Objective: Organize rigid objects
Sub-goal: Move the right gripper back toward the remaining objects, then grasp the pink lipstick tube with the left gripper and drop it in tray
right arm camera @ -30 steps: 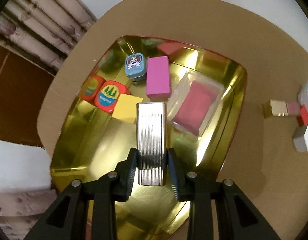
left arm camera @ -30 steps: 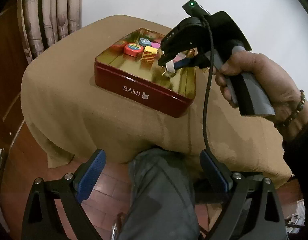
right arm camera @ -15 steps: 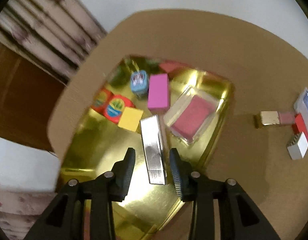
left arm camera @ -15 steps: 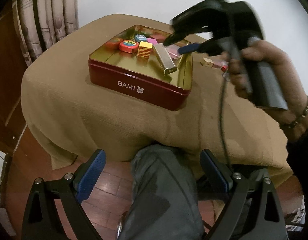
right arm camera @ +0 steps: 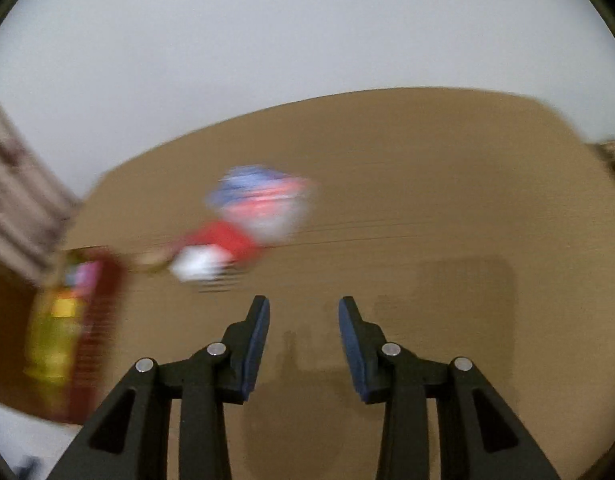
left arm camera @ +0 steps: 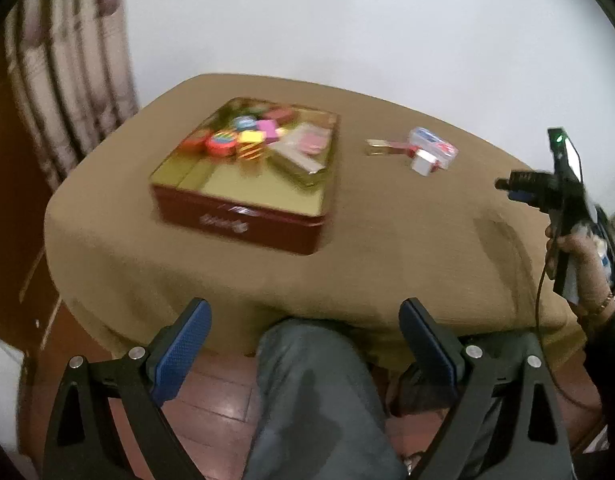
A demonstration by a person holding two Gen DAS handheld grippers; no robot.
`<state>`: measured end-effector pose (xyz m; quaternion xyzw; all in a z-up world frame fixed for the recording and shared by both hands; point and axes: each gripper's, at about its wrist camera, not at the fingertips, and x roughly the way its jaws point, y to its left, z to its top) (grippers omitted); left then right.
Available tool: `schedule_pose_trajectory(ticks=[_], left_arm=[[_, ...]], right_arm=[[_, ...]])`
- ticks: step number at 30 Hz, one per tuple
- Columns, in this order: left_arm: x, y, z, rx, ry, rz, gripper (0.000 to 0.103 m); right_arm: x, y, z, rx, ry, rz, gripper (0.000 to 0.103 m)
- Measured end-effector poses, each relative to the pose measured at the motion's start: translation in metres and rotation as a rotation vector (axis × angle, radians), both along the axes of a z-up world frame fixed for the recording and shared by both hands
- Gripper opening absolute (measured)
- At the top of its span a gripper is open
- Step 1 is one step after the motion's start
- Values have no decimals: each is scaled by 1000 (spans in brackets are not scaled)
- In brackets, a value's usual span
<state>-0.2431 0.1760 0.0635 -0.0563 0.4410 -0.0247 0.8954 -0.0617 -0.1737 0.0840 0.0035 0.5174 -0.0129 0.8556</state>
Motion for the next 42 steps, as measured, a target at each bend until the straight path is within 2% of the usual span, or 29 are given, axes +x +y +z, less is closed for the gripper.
schedule_pose_trajectory(ticks=[3, 6, 11, 13, 15, 18, 21, 23, 26, 28, 30, 35, 39, 40, 41, 42], left_arm=[[9, -24, 6, 33, -13, -61, 93], [29, -52, 12, 56, -23, -115, 93], [74, -87, 14, 29, 3, -168, 93], [99, -99, 14, 4, 24, -162, 93], [119, -108, 15, -9, 31, -155, 93], [158, -124, 19, 34, 17, -204, 93], [198, -140, 21, 76, 3, -387, 93], [219, -146, 17, 125, 29, -493, 93], [247, -156, 5, 200, 111, -682, 93], [265, -161, -3, 258, 152, -747, 93], [276, -161, -9, 243, 194, -805, 93], [309, -160, -38, 289, 277, -834, 90], [329, -156, -56, 283, 334, -849, 88], [331, -156, -60, 278, 347, -858, 84], [333, -156, -63, 279, 356, -865, 73], [335, -156, -68, 281, 368, -871, 57]], right_arm=[[-4, -46, -6, -163, -36, -65, 36], [-7, -70, -10, -235, -64, -97, 36], [-5, -88, -22, -293, -82, -112, 36], [-4, -95, -30, -283, -75, -115, 36], [-8, -104, -26, -225, -102, -118, 40], [-14, -108, -27, -152, -107, -126, 47], [-11, -107, -28, -135, -109, -111, 54], [-10, -107, -29, -128, -109, -101, 58], [-9, -115, -30, -99, -114, -96, 59], [-8, -118, -29, -77, -120, -96, 60], [-8, -120, -29, -65, -123, -96, 60], [-10, -117, -29, -62, -122, -90, 62], [-10, -120, -30, -56, -123, -86, 63], [-10, -120, -30, -56, -123, -87, 63], [-10, -121, -30, -56, -123, -88, 63], [-10, -121, -30, -54, -123, -88, 63]])
